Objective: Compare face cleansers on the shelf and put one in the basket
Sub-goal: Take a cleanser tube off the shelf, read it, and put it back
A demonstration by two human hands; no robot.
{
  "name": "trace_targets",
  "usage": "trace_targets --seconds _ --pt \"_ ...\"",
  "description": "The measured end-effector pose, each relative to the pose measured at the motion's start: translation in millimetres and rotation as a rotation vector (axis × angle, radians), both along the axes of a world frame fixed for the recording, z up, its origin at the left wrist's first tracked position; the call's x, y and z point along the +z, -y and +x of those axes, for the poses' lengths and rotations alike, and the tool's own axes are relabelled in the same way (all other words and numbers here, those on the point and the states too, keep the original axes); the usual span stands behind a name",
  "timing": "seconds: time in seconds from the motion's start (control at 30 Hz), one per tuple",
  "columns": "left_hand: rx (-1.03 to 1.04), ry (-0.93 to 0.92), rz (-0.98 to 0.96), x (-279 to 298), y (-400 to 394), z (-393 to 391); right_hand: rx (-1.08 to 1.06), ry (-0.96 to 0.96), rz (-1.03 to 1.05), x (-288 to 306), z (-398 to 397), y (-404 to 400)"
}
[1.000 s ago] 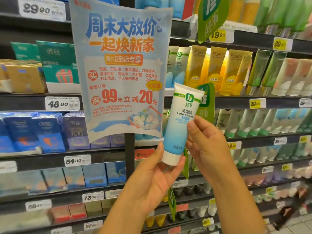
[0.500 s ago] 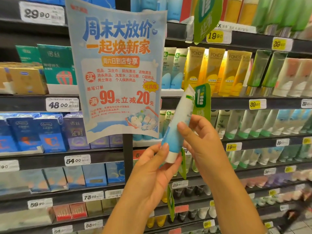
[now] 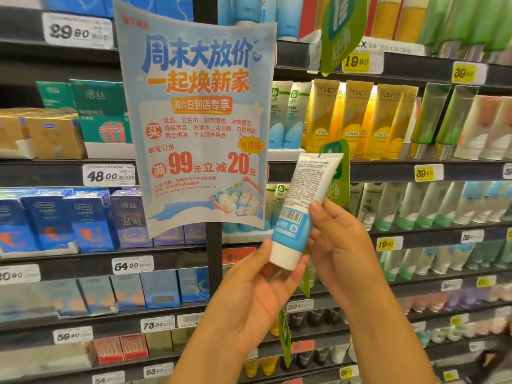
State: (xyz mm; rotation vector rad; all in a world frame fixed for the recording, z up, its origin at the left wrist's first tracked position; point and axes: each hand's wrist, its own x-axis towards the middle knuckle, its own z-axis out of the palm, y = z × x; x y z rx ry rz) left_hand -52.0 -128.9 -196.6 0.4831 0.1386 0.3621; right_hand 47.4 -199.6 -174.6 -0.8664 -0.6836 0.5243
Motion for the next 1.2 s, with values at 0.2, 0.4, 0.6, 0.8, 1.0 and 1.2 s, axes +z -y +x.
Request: trace_targets --seconds 0.2,0.4,0.6,0.8,1.0,1.2 --pt "0.023 -0.046 0.078 -7.2 -2.6 0.6 -0.007 0.03 -0.102 -3.4 1.1 0.2" --pt "0.01 -0.028 -0.006 -3.6 -1.0 -0.8 0.018 -0.026 -0.043 -5.2 1.2 -0.7" --pt "-0.091 -0.055 -0.038 -5.4 -1.7 -2.7 0.011 -0.055 -0.03 -5.9 1.2 -1.7" --pt "-0.055 -0.066 0.019 -10.1 -3.2 -2.7 -0.036 -0.112 -0.059 -8.7 3.1 -3.8" --pt "0.079 -0.155 0.115 -16.5 -9.1 -0.9 -0.126 0.08 -0.262 -10.4 2.2 -5.4" --pt "0.026 -0.139 -0.03 -10.5 -13.1 -6.1 -0.085 0.021 -0.163 -10.8 1.5 -8.8"
